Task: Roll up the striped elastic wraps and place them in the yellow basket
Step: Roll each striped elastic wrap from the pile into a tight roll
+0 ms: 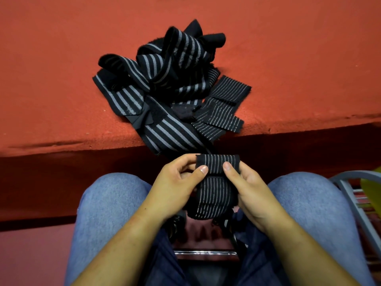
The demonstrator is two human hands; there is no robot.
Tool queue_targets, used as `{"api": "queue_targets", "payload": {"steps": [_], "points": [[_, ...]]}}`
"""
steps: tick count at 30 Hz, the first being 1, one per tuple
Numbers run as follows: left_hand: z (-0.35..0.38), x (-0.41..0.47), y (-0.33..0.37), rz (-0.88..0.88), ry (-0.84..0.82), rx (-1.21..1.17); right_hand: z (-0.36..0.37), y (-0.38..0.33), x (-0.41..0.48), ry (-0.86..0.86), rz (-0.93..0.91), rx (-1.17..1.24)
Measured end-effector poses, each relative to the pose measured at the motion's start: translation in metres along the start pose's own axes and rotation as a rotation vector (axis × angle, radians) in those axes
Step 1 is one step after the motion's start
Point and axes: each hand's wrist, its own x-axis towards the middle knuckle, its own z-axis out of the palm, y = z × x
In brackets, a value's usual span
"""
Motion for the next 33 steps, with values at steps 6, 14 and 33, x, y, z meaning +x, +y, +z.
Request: {"api": "queue_targets", "payload": {"steps": [6, 14, 33], "points": [[0.000, 0.001, 0.001, 0.062, 0.034, 0.009, 0.001, -0.004, -0.003, -0.033, 0.097, 0.015], [0.000, 0.000, 0.003, 0.159, 0.023, 0.181, 0.000, -0.007, -0.005, -0.105, 0.189, 0.067], [0.010, -0.010, -0.002, 0.088, -0.180, 0.371, 0.005, -0.007, -0.004, -0.117, 0.193, 0.193]]}}
